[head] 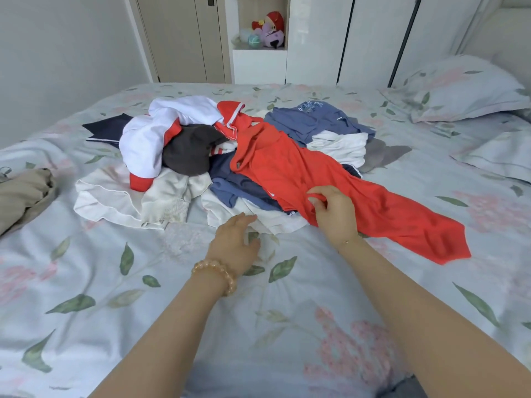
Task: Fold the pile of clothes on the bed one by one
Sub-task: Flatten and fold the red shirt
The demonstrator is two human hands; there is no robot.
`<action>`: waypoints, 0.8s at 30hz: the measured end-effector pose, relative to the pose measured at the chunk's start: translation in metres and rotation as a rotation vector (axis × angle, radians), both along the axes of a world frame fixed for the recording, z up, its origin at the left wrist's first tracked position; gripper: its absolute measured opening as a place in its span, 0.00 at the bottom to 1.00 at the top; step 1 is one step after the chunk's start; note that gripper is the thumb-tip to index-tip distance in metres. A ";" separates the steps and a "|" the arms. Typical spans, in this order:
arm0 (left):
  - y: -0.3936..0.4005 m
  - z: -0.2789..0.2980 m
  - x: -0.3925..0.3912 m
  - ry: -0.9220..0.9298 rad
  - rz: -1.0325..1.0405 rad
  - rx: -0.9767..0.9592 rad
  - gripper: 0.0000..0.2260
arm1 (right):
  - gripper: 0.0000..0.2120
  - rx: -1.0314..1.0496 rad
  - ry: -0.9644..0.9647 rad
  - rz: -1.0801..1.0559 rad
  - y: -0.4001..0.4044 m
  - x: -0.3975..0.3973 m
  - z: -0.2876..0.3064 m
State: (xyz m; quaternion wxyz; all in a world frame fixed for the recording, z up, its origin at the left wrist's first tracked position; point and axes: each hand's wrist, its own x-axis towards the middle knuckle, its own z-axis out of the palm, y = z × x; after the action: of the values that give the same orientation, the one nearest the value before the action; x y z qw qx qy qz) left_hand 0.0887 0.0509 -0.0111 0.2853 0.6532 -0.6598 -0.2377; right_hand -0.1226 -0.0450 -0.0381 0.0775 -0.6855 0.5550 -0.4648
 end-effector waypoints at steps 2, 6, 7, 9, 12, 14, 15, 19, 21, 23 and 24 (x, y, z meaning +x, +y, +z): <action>-0.003 0.011 0.001 0.456 0.110 0.114 0.17 | 0.07 0.005 -0.179 0.106 0.017 0.007 0.020; -0.001 0.028 0.006 0.987 0.229 0.325 0.08 | 0.10 0.221 -0.521 0.443 0.072 0.028 0.066; 0.001 0.030 0.007 1.098 0.229 0.402 0.08 | 0.09 0.299 -0.584 0.510 0.088 0.030 0.070; 0.009 0.035 0.006 1.204 0.180 0.572 0.14 | 0.08 0.464 -0.604 0.618 0.119 0.029 0.068; 0.018 0.031 0.000 1.217 0.104 0.630 0.20 | 0.06 0.704 -0.536 0.755 0.157 0.020 0.060; 0.021 0.028 -0.005 1.183 0.182 0.575 0.17 | 0.06 0.777 -0.454 0.827 0.172 0.013 0.057; 0.023 0.027 -0.005 1.129 0.226 0.539 0.16 | 0.06 0.793 -0.393 0.859 0.177 0.009 0.057; 0.025 0.019 0.008 0.846 0.211 0.365 0.12 | 0.07 0.809 -0.218 0.769 0.174 -0.001 0.060; 0.034 0.022 0.016 0.750 0.158 0.374 0.12 | 0.05 0.562 -0.083 0.559 0.158 -0.004 0.057; 0.045 0.021 0.026 0.722 0.105 0.407 0.16 | 0.05 0.352 0.004 0.393 0.141 -0.001 0.053; 0.051 0.022 0.031 0.711 0.075 0.426 0.13 | 0.06 0.325 -0.054 0.362 0.134 0.005 0.051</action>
State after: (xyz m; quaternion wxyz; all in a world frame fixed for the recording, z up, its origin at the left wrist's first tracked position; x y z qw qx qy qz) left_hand 0.1198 0.1017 0.0107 0.3624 0.5986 -0.4321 -0.5689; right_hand -0.1179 0.0888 0.0130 0.2837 -0.7398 0.4881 -0.3659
